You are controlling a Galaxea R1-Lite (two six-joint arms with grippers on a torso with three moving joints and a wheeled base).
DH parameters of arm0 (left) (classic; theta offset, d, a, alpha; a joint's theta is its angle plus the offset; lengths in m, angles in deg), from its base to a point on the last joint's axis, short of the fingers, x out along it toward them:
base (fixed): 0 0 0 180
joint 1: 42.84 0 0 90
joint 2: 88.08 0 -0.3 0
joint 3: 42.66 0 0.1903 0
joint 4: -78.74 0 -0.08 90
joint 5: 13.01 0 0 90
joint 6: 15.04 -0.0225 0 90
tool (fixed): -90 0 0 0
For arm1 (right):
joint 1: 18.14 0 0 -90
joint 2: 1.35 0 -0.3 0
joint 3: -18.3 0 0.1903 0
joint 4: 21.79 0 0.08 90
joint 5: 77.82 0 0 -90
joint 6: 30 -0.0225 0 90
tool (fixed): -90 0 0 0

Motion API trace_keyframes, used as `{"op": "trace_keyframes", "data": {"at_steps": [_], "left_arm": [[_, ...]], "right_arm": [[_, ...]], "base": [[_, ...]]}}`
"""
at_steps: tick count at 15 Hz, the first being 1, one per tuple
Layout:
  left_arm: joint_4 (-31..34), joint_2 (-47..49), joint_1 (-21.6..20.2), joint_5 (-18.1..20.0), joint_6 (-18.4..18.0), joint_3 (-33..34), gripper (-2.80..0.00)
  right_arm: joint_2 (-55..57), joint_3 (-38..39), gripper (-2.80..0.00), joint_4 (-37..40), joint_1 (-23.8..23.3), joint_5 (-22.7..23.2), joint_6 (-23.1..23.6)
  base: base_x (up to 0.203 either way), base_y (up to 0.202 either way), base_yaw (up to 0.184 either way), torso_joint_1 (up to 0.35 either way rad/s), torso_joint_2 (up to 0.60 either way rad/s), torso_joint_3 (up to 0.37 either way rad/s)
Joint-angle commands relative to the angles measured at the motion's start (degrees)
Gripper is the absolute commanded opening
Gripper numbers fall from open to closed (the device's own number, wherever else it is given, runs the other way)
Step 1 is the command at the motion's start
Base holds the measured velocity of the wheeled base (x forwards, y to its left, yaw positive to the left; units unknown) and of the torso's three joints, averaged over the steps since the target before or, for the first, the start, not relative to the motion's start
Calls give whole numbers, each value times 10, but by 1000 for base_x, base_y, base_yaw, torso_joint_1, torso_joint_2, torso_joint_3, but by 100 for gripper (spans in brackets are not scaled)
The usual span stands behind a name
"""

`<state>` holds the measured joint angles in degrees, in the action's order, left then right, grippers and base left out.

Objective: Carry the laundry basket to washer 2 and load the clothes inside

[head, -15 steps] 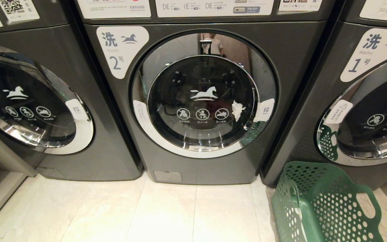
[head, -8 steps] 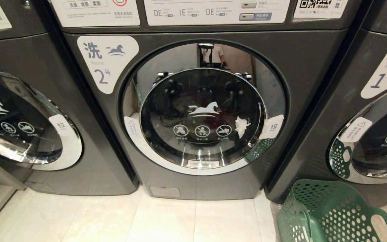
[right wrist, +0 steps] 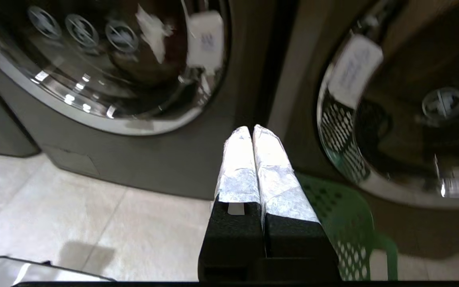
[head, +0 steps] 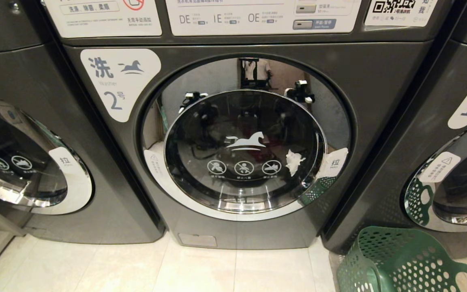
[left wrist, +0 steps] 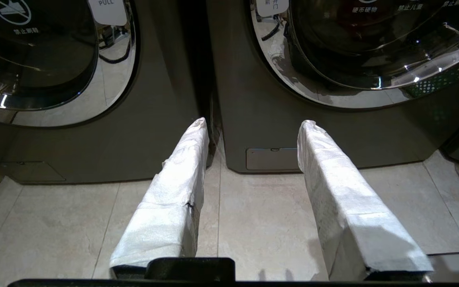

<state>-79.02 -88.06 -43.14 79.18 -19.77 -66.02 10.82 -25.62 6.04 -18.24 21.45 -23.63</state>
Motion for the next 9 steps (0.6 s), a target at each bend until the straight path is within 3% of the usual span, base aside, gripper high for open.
{"op": "trace_keyframes", "data": {"at_steps": [1,5,9], "left_arm": [[0,0,0,0,0,4,-280],[0,0,0,-3,6,4,-280],[0,0,0,-3,10,4,-280]], "right_arm": [[167,-86,-280,-24,0,37,5],[446,-276,-280,-181,28,117,19],[550,-393,-280,-267,151,152,29]], "base": [[0,0,0,0,0,0],[0,0,0,0,0,0],[0,0,0,0,0,0]]}}
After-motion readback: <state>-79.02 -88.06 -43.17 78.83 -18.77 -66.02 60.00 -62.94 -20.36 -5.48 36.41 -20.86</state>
